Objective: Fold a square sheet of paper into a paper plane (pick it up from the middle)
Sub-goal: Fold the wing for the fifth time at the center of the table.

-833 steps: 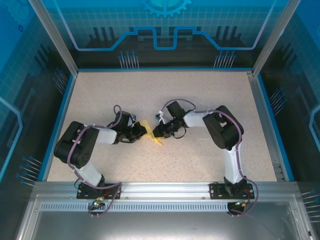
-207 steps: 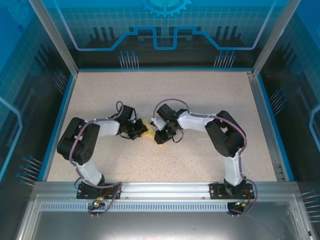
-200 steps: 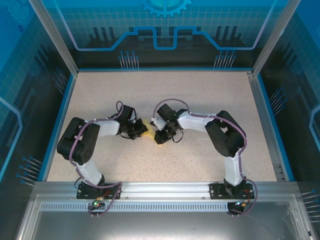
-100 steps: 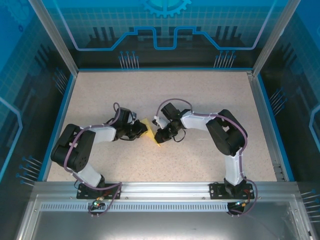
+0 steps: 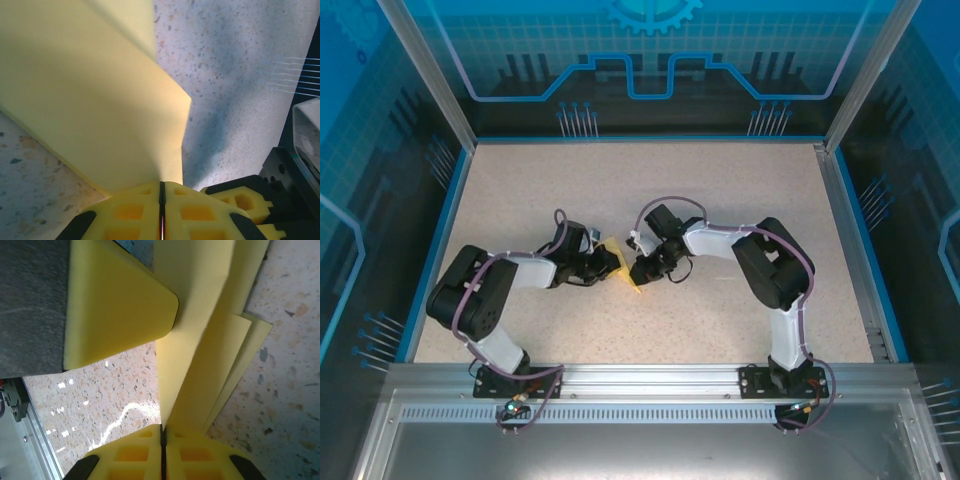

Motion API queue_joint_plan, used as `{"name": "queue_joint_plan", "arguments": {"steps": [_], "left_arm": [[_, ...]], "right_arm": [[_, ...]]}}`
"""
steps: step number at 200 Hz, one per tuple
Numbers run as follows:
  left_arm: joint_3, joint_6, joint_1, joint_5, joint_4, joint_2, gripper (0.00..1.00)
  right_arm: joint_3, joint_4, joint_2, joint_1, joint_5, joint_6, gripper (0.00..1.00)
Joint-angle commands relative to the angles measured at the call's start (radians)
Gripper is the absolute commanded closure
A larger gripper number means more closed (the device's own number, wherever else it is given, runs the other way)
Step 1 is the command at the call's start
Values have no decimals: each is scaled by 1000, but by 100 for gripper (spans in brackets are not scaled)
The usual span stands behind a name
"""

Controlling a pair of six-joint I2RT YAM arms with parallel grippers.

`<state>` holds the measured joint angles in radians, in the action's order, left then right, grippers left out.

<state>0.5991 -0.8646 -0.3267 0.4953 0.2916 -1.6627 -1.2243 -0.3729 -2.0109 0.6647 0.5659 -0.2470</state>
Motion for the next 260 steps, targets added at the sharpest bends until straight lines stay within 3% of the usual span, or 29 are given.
{"name": "queue_joint_plan", "arguments": {"steps": [1,90,161,215,260], "left_arm": [[1,18,-5,3,-10,-25,89],[51,36,-5,-33,-90,-58,89],[121,19,-5,-95,-278,-97,90],[158,-3,-11,-109,-331,-132,91],[172,-9,-12,-124,-363,-138,92]], "right_arm": [[-3,-7,-29,-11,32,-11,91],[-3,-9,-30,-9,34,-9,90],[13,32,36,-23,50,-48,83],[51,17,136,-25,-91,-53,79],[3,24,83,13,-82,-67,81]]}}
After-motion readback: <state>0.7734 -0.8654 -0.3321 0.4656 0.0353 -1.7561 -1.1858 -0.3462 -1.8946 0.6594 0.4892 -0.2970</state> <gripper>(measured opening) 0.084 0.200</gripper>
